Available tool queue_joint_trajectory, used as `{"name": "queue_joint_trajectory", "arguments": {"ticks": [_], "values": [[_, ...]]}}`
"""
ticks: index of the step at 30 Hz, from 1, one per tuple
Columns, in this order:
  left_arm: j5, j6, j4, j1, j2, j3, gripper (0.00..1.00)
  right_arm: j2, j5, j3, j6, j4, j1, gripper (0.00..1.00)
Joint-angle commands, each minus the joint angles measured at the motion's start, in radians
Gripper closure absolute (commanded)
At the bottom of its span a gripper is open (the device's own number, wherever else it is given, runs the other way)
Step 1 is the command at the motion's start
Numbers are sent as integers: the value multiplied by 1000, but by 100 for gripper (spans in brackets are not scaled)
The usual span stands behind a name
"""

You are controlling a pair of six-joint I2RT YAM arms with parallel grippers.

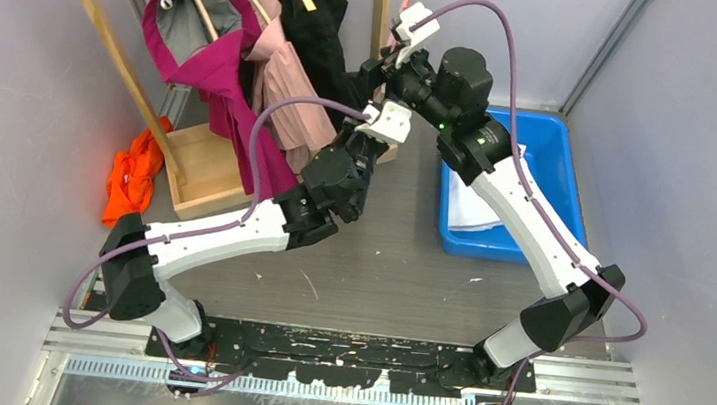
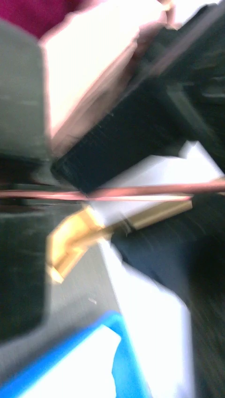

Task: Remove the skirt from the hanger
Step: Place the hanger at the clothesline.

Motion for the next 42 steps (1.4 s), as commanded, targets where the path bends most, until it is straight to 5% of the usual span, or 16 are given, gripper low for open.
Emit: {"name": "queue_joint_trajectory", "arguments": {"ticks": [1,17,24,32,42], "values": [[-99,30,46,129,-83,-1,100,-114,-40,-5,-60,-146,8,0],[-20,-126,-207,234,-137,37,100,-270,-161,-5,-356,-443,8,0],[-12,-141,-239,258,-137,44,100,-442,-165,-118,-369,-380,6,0],[31,-237,-359,258,-197,52,100,-413,120,-163,-301,-196,6,0],[217,-476,-748,242,-381,92,100,-174,365,-75,-233,-108,-44,0]]}}
